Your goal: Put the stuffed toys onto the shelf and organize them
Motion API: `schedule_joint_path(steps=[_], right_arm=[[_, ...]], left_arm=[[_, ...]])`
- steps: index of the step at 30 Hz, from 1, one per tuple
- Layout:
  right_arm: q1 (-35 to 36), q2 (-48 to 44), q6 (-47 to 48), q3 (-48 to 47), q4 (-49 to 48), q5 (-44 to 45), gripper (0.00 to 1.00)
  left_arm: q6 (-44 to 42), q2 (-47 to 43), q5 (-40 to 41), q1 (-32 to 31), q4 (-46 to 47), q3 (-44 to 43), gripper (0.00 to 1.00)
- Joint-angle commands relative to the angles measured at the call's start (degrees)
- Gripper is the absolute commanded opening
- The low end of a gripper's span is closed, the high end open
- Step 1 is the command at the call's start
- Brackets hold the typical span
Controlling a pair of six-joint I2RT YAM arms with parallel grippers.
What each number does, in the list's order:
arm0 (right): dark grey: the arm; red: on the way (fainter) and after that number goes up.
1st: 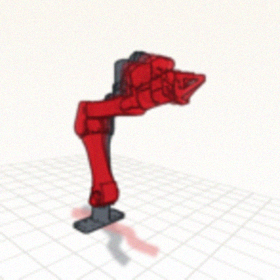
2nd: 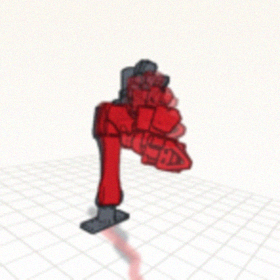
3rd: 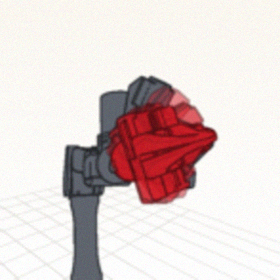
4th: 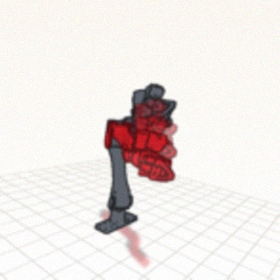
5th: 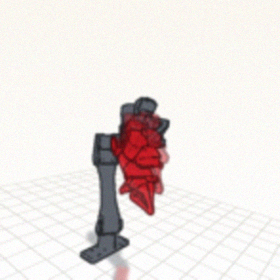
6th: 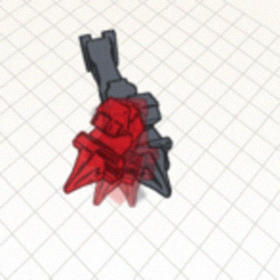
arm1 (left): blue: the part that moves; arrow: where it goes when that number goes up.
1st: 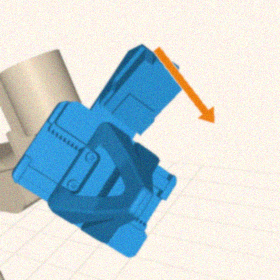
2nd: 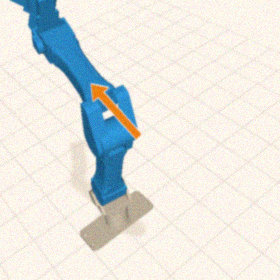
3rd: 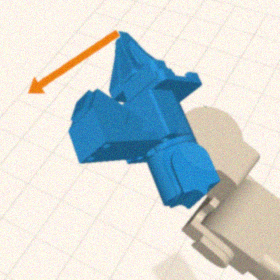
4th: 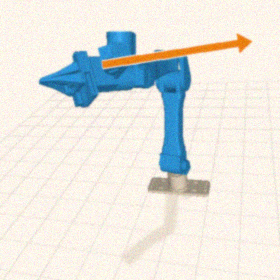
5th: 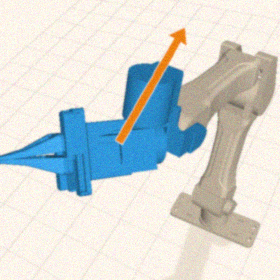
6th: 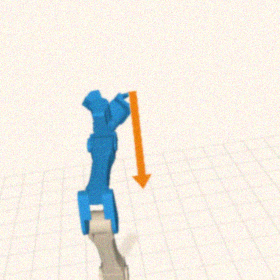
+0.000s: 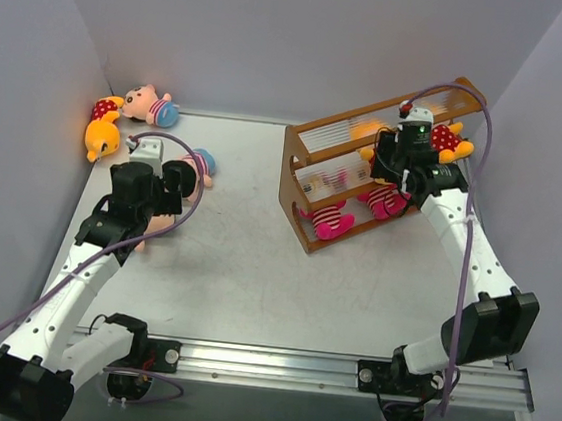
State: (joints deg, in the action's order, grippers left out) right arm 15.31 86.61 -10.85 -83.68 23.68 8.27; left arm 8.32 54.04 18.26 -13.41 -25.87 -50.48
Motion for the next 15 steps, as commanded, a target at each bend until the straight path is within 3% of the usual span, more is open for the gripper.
schedule_joint_path(steps=[1, 6, 12, 15], right_arm=[[-0.89, -5.83, -1.36, 2.38, -6.28, -1.94, 0.49], [-2.39, -8.29, -2.59, 4.92, -8.64, -3.17, 0.47], [-10.55, -13.03, -9.61, 12.83, -15.92, -7.83, 0.46], [-15.66, -14.71, -14.27, 17.4, -20.93, -14.84, 0.47]], left_arm=[[-0.32, -0.78, 0.46, -0.21, 2.84, -0.32, 0.94], [-0.32, -0.87, 0.55, -0.13, 2.75, -0.23, 0.94], [-0.23, -0.96, 0.55, -0.21, 2.67, -0.32, 0.94], [-0.23, -1.04, 0.46, -0.21, 2.84, -0.32, 0.94]])
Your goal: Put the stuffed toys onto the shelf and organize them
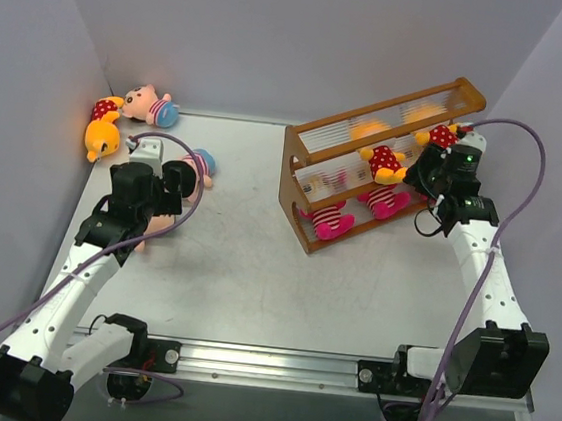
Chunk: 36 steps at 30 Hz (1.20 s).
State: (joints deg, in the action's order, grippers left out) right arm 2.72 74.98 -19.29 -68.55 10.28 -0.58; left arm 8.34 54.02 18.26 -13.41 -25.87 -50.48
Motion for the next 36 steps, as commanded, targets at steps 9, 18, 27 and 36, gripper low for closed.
schedule_joint_path(steps=[9, 18, 27, 36], right_arm=[[-9.93, -1.68, -13.58, 8.87, -19.15, -16.73, 0.52], [-9.93, 0.69, -14.99, 9.84, -21.53, -17.97, 0.52], [-9.84, 3.15, -14.72, 10.63, -21.27, -17.61, 0.52], [-9.84, 4.82, -14.11, 10.63, -21.89, -18.49, 0.5]], left_arm=[[-0.25, -1.02, 0.46, -0.3, 2.75, -0.32, 0.94], [-0.25, -0.85, 0.37, -0.39, 2.75, -0.32, 0.94], [-0.34, -0.84, 0.37, -0.3, 2.75, -0.32, 0.94], [-0.34, -0.85, 0.46, -0.39, 2.75, -0.32, 0.94]])
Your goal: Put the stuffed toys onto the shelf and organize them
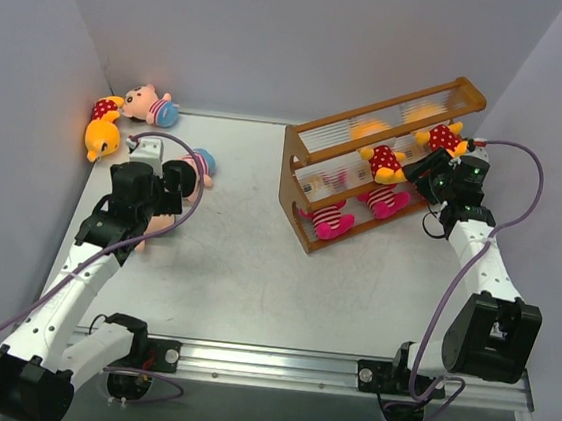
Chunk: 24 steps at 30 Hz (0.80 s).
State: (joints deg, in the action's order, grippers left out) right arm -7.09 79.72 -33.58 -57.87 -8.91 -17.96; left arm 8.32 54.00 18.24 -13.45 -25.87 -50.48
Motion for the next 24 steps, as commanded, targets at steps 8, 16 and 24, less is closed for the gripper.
schedule_joint_path(steps=[8, 16, 24], right_arm=[[0.06, 0.61, 1.41, -0.84, -3.13, -2.17, 0.28], [0.59, 0.7, 5.62, -3.83, -0.85, -2.26, 0.01], [1.99, 1.14, 13.63, -7.17, 2.66, -0.07, 0.0]], left_arm=[[-0.32, -0.91, 0.48, -0.26, 2.75, -0.24, 0.94], [-0.32, -0.91, 0.48, -0.26, 2.75, -0.23, 0.94], [-0.49, -0.91, 0.48, -0.26, 2.84, -0.23, 0.94]])
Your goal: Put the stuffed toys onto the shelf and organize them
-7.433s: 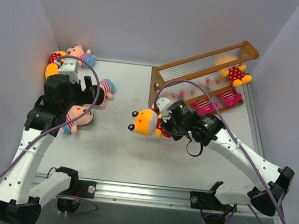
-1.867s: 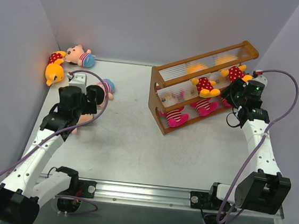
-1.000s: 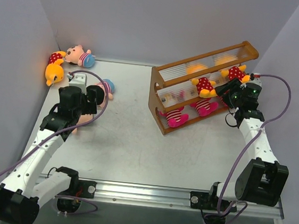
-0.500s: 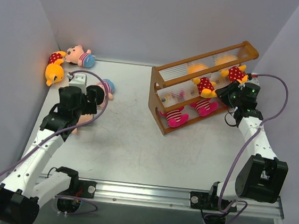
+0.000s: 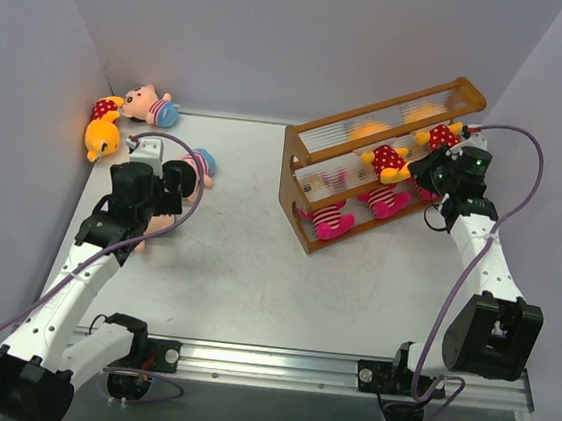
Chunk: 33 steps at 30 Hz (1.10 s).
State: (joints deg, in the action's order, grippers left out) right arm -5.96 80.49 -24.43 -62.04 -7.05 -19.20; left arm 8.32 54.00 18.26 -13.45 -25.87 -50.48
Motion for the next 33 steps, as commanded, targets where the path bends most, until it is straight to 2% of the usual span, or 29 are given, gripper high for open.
schedule_joint_path(steps=[1, 33], right_arm=[[0.95, 0.28, 5.08, -3.09, 0.9, 1.71, 0.0], [5.6, -1.91, 16.07, -2.21, -1.04, 13.22, 0.06]], left_arm=[[-0.49, -0.91, 0.55, -0.35, 2.84, -0.23, 0.94], [-0.58, -1.0, 0.64, -0.43, 2.84, -0.15, 0.94]])
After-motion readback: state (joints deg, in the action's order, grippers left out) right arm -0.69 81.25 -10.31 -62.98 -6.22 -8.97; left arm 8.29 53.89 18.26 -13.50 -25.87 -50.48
